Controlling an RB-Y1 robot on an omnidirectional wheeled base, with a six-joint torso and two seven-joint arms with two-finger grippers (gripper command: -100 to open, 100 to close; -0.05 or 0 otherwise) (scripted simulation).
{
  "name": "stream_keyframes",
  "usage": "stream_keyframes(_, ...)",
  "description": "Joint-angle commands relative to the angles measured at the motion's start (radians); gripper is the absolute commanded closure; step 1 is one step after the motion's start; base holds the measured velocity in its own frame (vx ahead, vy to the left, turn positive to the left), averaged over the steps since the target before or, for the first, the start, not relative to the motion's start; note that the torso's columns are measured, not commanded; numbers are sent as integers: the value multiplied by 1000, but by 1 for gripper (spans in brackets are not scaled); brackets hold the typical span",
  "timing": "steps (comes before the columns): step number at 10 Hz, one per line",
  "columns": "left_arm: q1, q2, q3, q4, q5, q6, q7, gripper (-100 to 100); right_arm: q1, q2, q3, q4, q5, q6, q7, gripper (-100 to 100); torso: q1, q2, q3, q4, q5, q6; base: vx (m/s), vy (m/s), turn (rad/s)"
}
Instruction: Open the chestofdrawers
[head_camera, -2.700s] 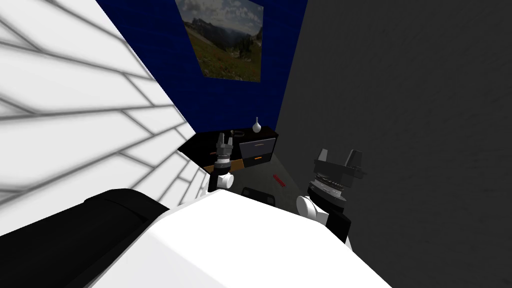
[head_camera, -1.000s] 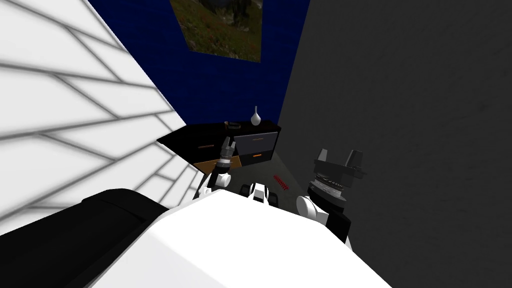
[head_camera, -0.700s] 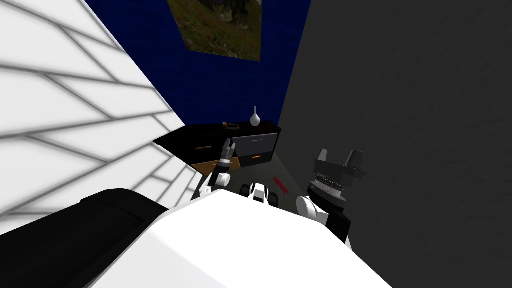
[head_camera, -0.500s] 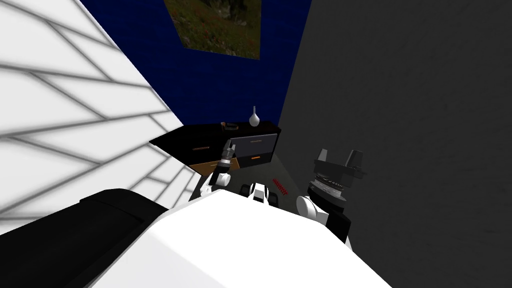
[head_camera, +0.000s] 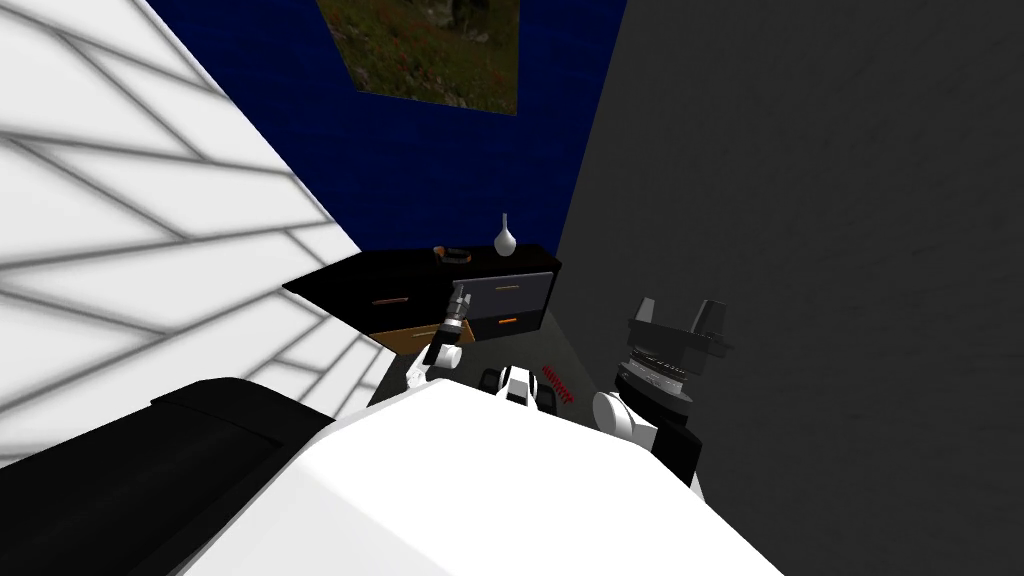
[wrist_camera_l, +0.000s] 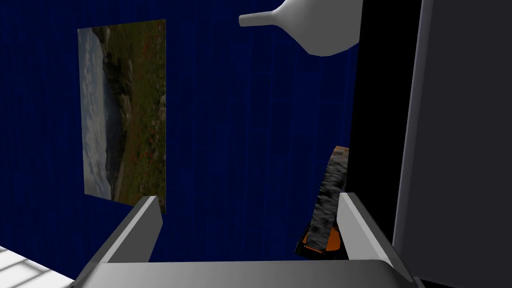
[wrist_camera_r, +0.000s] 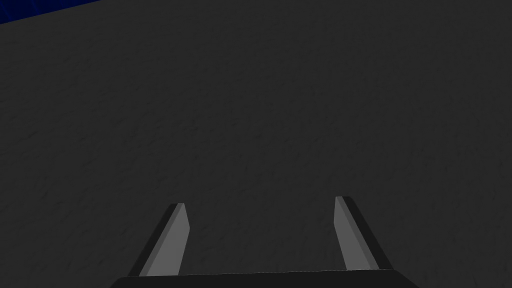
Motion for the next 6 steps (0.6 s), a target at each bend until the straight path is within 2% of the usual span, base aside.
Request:
stream_keyframes(1, -9, 0, 20, 58, 14, 21, 11, -100, 0, 0, 0, 0, 0, 0, 0, 0, 2, 0, 0, 0, 0, 0, 185, -97, 69)
stream_keyframes(4, -27, 1, 37, 118, 24, 35, 19, -100, 0, 0, 0, 0, 0, 0, 0, 0, 5, 5, 3, 2, 2, 0, 120, -68, 41)
stream_keyframes(6, -48, 1, 57, 186, 37, 51, 29, -100, 0, 0, 0, 0, 0, 0, 0, 0, 2, 0, 0, 0, 1, 0, 177, -84, 75)
